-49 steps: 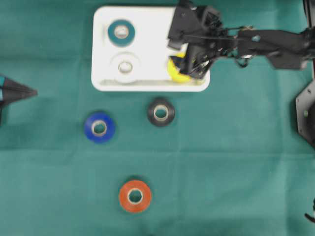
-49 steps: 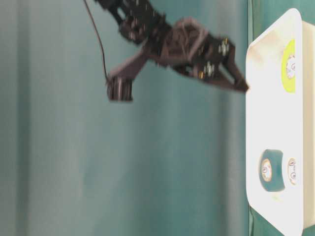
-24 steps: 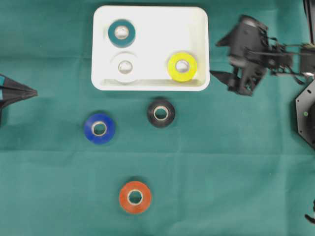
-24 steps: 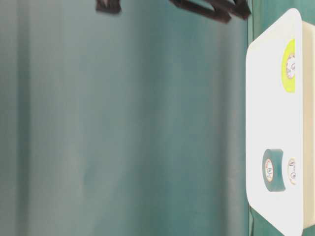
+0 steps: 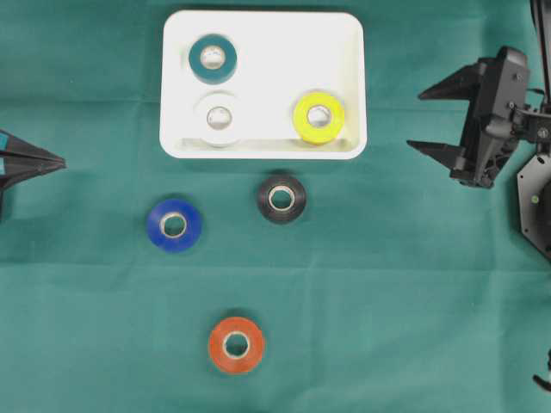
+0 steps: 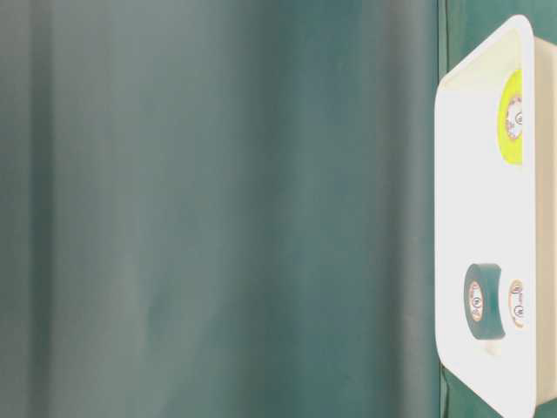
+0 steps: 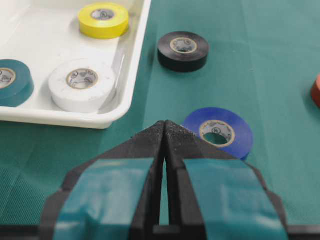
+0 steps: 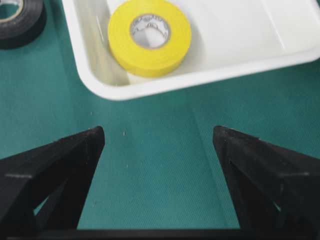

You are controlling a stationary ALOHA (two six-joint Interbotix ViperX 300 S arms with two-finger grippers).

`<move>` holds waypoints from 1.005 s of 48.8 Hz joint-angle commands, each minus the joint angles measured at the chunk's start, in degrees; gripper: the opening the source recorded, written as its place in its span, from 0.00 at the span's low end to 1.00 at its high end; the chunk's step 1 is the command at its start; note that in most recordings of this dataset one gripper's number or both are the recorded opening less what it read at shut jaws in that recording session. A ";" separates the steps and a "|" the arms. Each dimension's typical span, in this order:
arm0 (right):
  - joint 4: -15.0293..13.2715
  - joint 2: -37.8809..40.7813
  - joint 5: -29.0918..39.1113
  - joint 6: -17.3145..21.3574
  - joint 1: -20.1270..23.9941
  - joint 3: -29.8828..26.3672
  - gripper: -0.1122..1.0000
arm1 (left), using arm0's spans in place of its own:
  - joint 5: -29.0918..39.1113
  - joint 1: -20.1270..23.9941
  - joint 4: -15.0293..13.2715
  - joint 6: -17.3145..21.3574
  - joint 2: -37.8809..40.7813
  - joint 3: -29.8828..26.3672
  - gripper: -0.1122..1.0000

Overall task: Put the tape into the white case with the right arm.
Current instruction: 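Retract the open right gripper to the right side of the table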

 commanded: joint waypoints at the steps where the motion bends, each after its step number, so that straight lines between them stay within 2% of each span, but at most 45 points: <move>1: 0.18 -0.18 -0.62 0.00 -0.09 -0.09 0.73 | -0.18 0.18 0.00 0.00 0.35 -0.79 0.10; 20: 0.09 -0.97 -2.20 0.00 -0.09 0.62 0.73 | -0.18 0.18 -0.09 0.00 0.35 -0.79 0.10; 31: 0.09 -4.57 -2.72 0.00 2.02 2.99 0.73 | -0.18 0.18 -0.09 0.00 0.35 -0.70 0.10; 36: 0.18 -6.94 -3.16 0.18 4.92 4.22 0.72 | -0.18 0.18 -0.09 0.00 0.35 -0.79 0.10; 49: 0.09 -8.00 -5.10 0.18 17.14 6.86 0.70 | -0.18 0.18 -0.09 0.00 0.35 -0.79 0.10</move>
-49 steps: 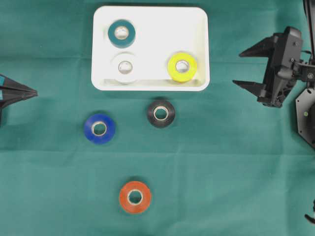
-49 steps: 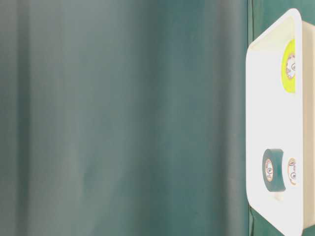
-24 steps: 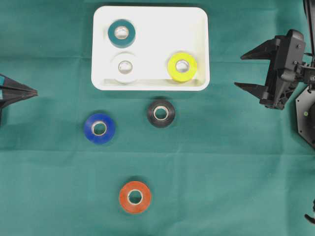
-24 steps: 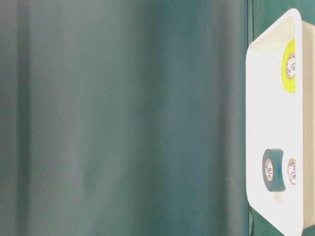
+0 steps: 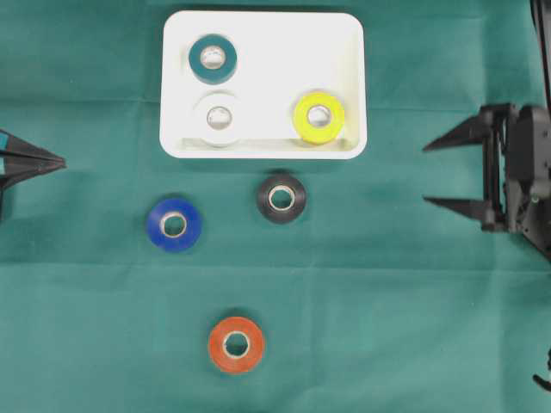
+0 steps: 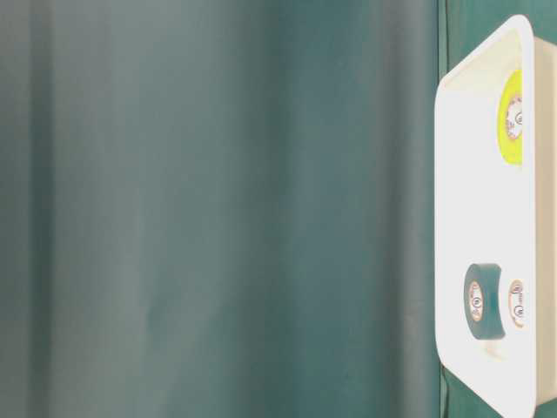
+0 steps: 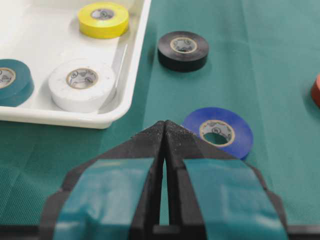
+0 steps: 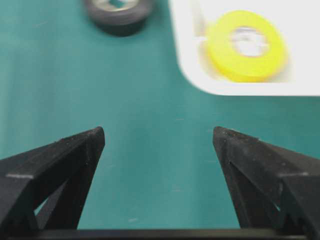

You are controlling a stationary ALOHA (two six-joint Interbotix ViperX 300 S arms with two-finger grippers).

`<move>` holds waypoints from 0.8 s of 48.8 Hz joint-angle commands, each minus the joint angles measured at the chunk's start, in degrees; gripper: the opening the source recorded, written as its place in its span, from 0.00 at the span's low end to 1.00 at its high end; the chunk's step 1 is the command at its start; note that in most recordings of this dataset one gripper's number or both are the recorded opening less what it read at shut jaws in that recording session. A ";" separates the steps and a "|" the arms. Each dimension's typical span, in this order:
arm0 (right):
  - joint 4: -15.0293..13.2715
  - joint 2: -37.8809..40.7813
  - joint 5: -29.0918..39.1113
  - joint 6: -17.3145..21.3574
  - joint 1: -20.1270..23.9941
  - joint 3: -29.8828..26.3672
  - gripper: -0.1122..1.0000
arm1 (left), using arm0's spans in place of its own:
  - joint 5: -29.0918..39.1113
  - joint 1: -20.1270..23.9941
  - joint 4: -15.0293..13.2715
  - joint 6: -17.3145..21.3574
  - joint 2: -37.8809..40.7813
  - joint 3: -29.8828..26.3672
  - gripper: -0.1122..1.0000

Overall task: Put the tape into the white case with the right arm.
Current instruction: 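Retract the open right gripper to the right side of the table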

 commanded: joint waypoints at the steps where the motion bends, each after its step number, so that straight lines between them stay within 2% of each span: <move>1: 0.00 0.00 -0.53 0.09 3.25 -0.18 0.70 | -0.26 0.18 -0.09 0.00 0.35 -0.97 0.10; 18: -0.35 -0.44 -0.53 -0.44 9.49 1.58 0.70 | -0.26 0.18 -0.09 0.00 0.35 -0.97 0.10; 30: -0.35 0.09 -1.23 -0.62 10.55 1.32 0.70 | -0.26 0.18 -0.09 0.00 0.35 -0.97 0.10; 39: -0.35 4.83 -4.48 -0.88 12.48 -1.05 0.70 | -0.26 0.18 -0.09 0.09 0.35 -0.79 0.10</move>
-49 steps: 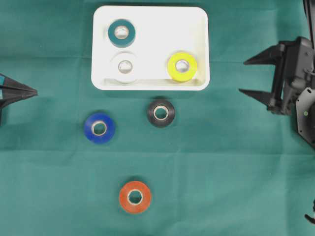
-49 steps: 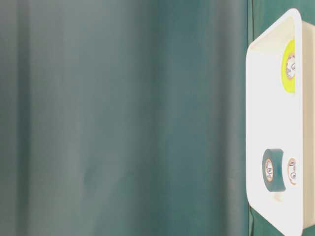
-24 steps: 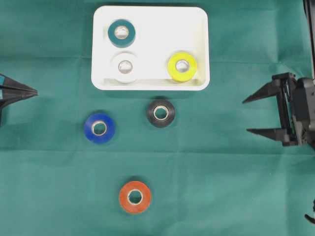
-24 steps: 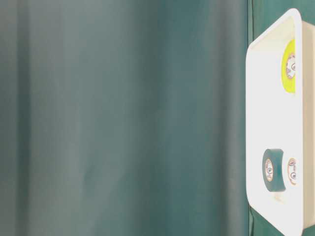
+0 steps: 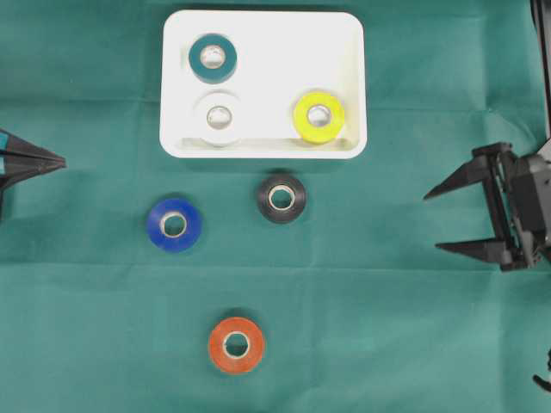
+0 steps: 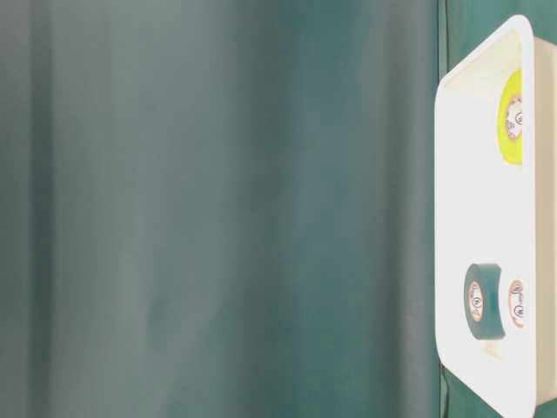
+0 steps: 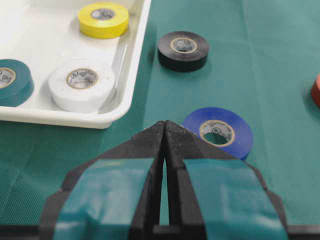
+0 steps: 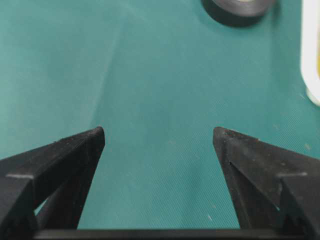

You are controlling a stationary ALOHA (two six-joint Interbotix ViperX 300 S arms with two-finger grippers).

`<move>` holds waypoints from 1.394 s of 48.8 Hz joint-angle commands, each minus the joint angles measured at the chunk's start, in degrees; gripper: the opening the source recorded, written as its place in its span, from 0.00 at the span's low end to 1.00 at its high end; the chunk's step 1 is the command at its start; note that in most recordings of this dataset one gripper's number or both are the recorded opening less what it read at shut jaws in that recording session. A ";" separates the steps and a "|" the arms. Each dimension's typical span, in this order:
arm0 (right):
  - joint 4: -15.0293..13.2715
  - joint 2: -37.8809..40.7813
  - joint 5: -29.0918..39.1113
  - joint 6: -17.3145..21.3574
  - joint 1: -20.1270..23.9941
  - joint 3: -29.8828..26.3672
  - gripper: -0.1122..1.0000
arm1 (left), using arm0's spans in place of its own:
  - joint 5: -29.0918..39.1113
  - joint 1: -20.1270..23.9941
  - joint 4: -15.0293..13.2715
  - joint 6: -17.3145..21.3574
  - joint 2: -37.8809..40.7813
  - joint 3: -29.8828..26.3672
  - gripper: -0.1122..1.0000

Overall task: Put the tape into the white case with the right arm.
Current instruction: 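Retract the open right gripper to the right side of the table, then move the right gripper over the orange-red roll and lower it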

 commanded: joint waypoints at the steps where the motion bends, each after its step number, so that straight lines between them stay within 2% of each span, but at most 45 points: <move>1: -0.09 3.16 -2.20 -0.35 1.41 -2.90 0.70 | -0.26 0.18 -0.09 0.00 0.35 -0.79 0.10; 12: -2.55 15.12 -3.25 -0.26 2.81 -10.99 0.70 | -0.35 0.18 0.00 0.09 0.35 -0.79 0.10; 38: -3.34 43.42 -7.91 0.00 4.04 -34.89 0.70 | -0.35 0.18 -0.09 0.00 0.35 -0.79 0.10; 50: -3.52 50.98 -7.82 0.00 6.33 -44.38 0.70 | -0.35 0.18 -0.09 0.00 0.35 -0.70 0.10; 68: -3.52 57.83 -8.09 0.00 7.21 -53.61 0.70 | -0.35 0.18 -0.09 0.00 0.35 -0.70 0.10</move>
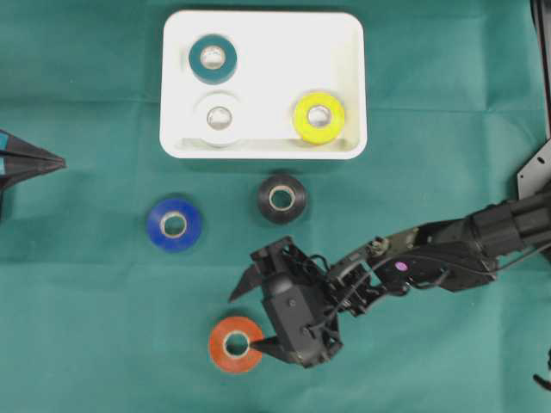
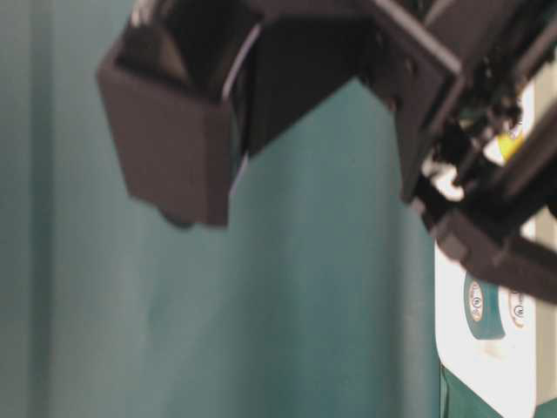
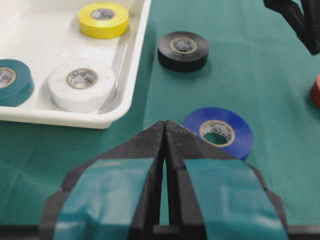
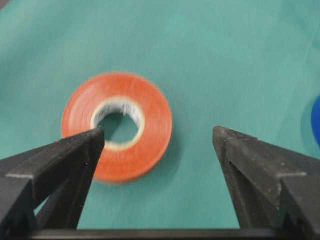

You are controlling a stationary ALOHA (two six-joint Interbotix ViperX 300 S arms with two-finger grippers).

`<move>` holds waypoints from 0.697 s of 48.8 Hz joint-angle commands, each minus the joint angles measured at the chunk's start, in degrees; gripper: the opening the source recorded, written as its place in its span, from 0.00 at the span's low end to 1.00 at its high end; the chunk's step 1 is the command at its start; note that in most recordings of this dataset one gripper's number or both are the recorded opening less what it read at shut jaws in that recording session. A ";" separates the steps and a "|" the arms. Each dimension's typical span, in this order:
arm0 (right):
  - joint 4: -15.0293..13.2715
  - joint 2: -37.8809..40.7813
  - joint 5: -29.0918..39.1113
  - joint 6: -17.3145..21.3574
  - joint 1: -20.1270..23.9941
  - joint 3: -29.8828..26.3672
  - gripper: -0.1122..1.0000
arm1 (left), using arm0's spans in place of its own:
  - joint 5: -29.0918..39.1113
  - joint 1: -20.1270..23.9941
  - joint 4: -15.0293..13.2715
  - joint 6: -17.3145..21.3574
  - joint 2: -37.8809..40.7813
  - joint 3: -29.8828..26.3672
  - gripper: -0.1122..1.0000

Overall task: Put the tape into the white case with the right arm.
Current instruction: 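Move the right gripper over the orange-red roll and lower it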

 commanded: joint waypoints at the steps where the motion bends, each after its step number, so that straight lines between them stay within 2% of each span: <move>1: -0.09 0.26 -0.53 -0.09 0.26 -2.90 0.70 | -0.35 0.18 0.00 0.00 0.35 -0.70 0.10; 10: -0.09 2.11 -0.18 0.18 0.35 -5.54 0.70 | -0.35 0.18 -0.09 0.00 0.35 -0.79 0.10; 22: 0.00 2.64 0.44 0.79 0.35 -6.24 0.70 | -0.35 0.18 0.00 0.00 0.35 -0.79 0.10; 34: 0.00 4.22 8.61 3.34 1.32 -8.44 0.70 | -0.35 0.18 -0.09 0.00 0.35 -0.79 0.10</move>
